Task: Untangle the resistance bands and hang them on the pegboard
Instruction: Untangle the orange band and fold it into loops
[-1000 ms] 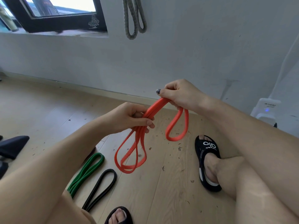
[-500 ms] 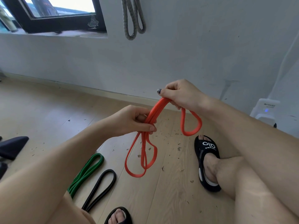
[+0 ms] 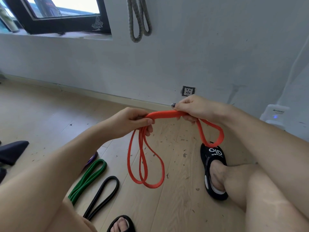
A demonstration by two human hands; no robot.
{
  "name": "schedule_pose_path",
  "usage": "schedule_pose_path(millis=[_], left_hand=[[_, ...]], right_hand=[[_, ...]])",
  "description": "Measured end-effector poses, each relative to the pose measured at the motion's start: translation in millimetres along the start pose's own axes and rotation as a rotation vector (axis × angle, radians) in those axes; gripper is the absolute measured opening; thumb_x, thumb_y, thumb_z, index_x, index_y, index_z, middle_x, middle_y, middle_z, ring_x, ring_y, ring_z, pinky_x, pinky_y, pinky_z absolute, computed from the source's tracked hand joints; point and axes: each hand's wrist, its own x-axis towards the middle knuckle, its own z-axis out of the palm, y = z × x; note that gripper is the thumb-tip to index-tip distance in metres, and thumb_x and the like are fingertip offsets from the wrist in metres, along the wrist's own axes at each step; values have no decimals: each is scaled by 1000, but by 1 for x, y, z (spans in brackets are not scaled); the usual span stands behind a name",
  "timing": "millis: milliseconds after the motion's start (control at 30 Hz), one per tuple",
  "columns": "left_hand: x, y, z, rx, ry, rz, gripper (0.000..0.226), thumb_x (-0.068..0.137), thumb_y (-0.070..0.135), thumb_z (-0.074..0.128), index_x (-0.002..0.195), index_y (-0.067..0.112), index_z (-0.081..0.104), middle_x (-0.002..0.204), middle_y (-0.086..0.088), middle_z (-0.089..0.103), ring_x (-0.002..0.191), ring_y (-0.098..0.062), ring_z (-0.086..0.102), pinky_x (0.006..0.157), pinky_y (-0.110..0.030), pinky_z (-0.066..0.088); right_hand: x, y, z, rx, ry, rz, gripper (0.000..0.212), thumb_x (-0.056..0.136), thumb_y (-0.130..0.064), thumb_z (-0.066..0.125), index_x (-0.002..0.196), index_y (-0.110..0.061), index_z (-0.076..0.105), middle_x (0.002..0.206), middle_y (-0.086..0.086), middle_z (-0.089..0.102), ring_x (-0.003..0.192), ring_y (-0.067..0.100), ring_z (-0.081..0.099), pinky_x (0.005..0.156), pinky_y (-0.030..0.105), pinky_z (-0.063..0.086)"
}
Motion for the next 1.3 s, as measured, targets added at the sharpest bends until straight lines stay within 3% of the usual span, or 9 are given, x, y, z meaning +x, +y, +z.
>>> schedule_pose_path(millis=[167,300,400,467,567,900,1067,1200,1300], left_hand=[[-3,4,-1,119,-9,-10,14,104,23,55,107,20,69,91,-1,77,89,-22,75,88,-44,61],[0,15,2,223,-20,58,10,102,30,57,102,33,67,89,6,77,85,-18,74,83,-43,60],[1,18,7,220,-33,65,15,104,24,57,99,34,67,89,4,78,85,-10,74,82,-31,60],[1,16,8,185,-15,37,13,104,21,57,103,24,70,90,3,78,87,-13,75,89,-36,60],[1,11,6,145,-5,25,11,100,19,63,109,19,70,96,4,79,92,-13,75,93,-38,59],[-2,3,1,111,-75,10,40,92,-12,58,126,8,64,112,1,77,108,-13,73,95,-30,58],[0,5,4,267,-40,33,30,91,-4,61,117,11,68,102,8,78,96,-5,74,88,-23,59],[0,7,3,483,-17,89,28,91,30,59,110,12,69,95,2,77,86,-19,74,79,-44,61],[2,5,2,524,-29,111,21,92,22,64,110,12,68,95,3,77,86,-18,74,78,-44,62]], right_hand=[[-2,0,4,32,-198,121,56,110,-42,33,96,-2,70,69,8,67,64,22,60,74,40,53],[-3,-9,12,108,-296,162,73,103,-65,26,112,-6,68,99,12,77,76,25,65,84,41,56],[3,-21,30,109,-262,43,67,100,-66,37,93,-6,65,79,7,71,67,22,59,71,38,55],[7,-23,39,68,-217,-16,54,102,-59,45,82,-11,58,64,2,52,56,16,46,58,32,46],[9,-27,40,93,-151,-38,46,103,-51,51,76,-14,50,62,0,34,51,13,28,49,26,31],[5,-36,32,67,-50,-13,46,100,-41,61,63,-16,51,53,-4,35,46,13,28,47,27,27],[4,-37,32,36,-51,-13,45,99,-41,61,63,-15,53,53,-4,38,46,12,30,47,26,29],[2,-38,32,12,-39,-15,44,99,-38,62,64,-13,52,49,-6,38,45,12,31,46,25,29],[2,-39,32,7,-37,-16,43,99,-37,62,67,-10,53,50,-4,38,44,12,31,46,25,30]])
